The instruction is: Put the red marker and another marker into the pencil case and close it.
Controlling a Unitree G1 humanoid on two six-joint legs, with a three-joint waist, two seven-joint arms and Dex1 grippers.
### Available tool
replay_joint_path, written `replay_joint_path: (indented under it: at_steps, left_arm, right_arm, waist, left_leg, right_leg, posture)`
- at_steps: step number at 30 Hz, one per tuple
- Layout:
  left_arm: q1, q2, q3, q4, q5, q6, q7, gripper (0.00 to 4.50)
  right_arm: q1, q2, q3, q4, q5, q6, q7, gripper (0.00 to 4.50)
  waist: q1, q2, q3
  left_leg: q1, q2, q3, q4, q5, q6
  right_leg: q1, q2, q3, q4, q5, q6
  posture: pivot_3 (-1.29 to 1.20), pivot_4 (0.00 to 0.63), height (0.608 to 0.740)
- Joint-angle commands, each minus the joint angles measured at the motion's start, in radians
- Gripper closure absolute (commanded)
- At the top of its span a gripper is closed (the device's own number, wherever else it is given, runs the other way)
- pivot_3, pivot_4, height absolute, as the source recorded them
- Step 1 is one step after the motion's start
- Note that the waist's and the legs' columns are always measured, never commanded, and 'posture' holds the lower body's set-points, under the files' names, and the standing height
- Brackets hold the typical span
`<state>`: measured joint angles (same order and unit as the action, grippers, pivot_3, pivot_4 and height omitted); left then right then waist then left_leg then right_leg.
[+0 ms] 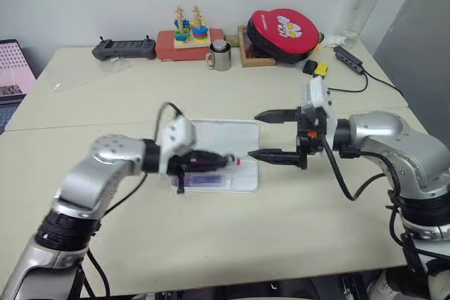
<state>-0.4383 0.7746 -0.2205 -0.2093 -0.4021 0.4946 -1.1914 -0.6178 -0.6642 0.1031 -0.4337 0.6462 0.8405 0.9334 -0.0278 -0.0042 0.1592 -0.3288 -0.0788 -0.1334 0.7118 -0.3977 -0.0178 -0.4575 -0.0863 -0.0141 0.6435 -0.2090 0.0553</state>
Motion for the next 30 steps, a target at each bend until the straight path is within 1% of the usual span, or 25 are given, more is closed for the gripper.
replay_joint_path:
  at_steps: [1, 6, 12, 17, 19, 20, 21, 25, 26, 27, 30]
  left_arm:
    - [-0.041, -0.034, -0.069, 0.050, 0.055, -0.064, -0.052, 4.12]
    - [-0.080, -0.089, -0.119, 0.115, 0.109, -0.096, -0.057, 4.12]
    - [-0.113, -0.130, -0.137, 0.177, 0.161, -0.119, -0.055, 4.12]
    - [-0.109, -0.148, -0.138, 0.176, 0.178, -0.110, -0.056, 4.12]
    - [-0.102, -0.156, -0.139, 0.166, 0.179, -0.100, -0.054, 3.42]
    - [-0.100, -0.158, -0.139, 0.162, 0.179, -0.097, -0.055, 3.32]
    - [-0.099, -0.158, -0.139, 0.159, 0.180, -0.095, -0.055, 3.05]
    - [-0.099, -0.161, -0.138, 0.158, 0.184, -0.089, -0.052, 2.25]
    - [-0.101, -0.164, -0.137, 0.158, 0.185, -0.088, -0.049, 2.11]
    - [-0.103, -0.166, -0.136, 0.158, 0.185, -0.086, -0.047, 1.82]
    - [-0.108, -0.169, -0.126, 0.150, 0.180, -0.081, -0.038, 1.18]
  right_arm:
    - [0.028, -0.019, -0.007, -0.078, 0.005, 0.014, -0.030, 0.00]
    - [0.052, -0.005, -0.012, -0.120, 0.024, 0.040, -0.076, 0.00]
    - [0.076, 0.006, -0.013, -0.147, 0.036, 0.056, -0.104, 0.00]
    - [0.103, -0.002, 0.001, -0.166, 0.043, 0.061, -0.106, 0.00]
    - [0.109, -0.004, 0.004, -0.166, 0.039, 0.059, -0.106, 0.00]
    - [0.110, -0.004, 0.005, -0.165, 0.039, 0.059, -0.107, 0.00]
    - [0.111, -0.005, 0.005, -0.165, 0.038, 0.058, -0.108, 0.00]
    - [0.110, -0.006, 0.007, -0.160, 0.037, 0.054, -0.110, 0.00]
    - [0.110, -0.007, 0.007, -0.158, 0.035, 0.052, -0.109, 0.00]
    - [0.110, -0.008, 0.008, -0.157, 0.035, 0.051, -0.108, 0.00]
    - [0.109, -0.006, 0.005, -0.149, 0.031, 0.043, -0.108, 0.00]
  waist:
    - [0.002, 0.000, 0.000]
    - [0.003, 0.000, 0.000]
    - [0.004, 0.000, 0.000]
    - [0.004, 0.000, 0.000]
    - [0.004, 0.000, 0.000]
    - [0.004, 0.000, 0.000]
    - [0.004, 0.000, 0.000]
    - [0.004, 0.000, 0.000]
    - [0.004, 0.000, 0.000]
    - [0.004, 0.000, 0.000]
    - [0.004, 0.000, 0.000]
  left_leg:
    - [0.000, 0.000, 0.000, 0.000, 0.000, 0.000]
    - [0.000, -0.001, 0.000, 0.000, 0.000, 0.000]
    - [0.000, -0.001, -0.001, 0.001, 0.000, 0.000]
    - [0.000, -0.001, 0.000, 0.001, 0.000, 0.000]
    - [0.000, -0.001, -0.001, 0.001, 0.000, 0.000]
    - [0.000, -0.001, -0.001, 0.001, 0.000, 0.000]
    - [0.000, -0.001, -0.001, 0.001, 0.000, 0.000]
    - [0.000, -0.001, -0.001, 0.001, 0.000, 0.000]
    - [0.000, -0.001, -0.001, 0.001, 0.000, 0.000]
    - [0.000, -0.001, -0.001, 0.001, 0.000, 0.000]
    - [0.000, -0.001, -0.001, 0.001, 0.000, 0.000]
  right_leg:
    - [0.000, 0.000, 0.000, 0.000, 0.000, 0.000]
    - [0.000, 0.000, 0.000, 0.000, 0.000, 0.000]
    - [0.000, 0.000, -0.001, 0.000, 0.000, 0.000]
    - [0.000, 0.000, -0.001, 0.000, 0.000, 0.000]
    - [0.000, 0.000, -0.001, 0.000, 0.000, 0.000]
    - [0.000, 0.000, -0.001, 0.000, 0.000, 0.000]
    - [0.000, 0.000, -0.001, 0.000, 0.000, 0.000]
    - [0.000, 0.000, -0.001, 0.000, 0.000, 0.000]
    - [0.000, 0.000, -0.001, 0.000, 0.000, 0.000]
    - [0.000, 0.000, -0.001, 0.000, 0.000, 0.000]
    - [0.000, 0.000, -0.001, 0.000, 0.000, 0.000]
  posture:
    - [0.00, 0.150, 0.740]
    - [0.00, 0.150, 0.740]
    - [0.00, 0.150, 0.740]
    - [0.00, 0.150, 0.740]
    - [0.00, 0.150, 0.740]
    - [0.00, 0.150, 0.740]
    - [0.00, 0.150, 0.740]
    - [0.00, 0.150, 0.740]
    - [0.00, 0.150, 0.740]
    - [0.00, 0.150, 0.740]
    - [0.00, 0.150, 0.740]
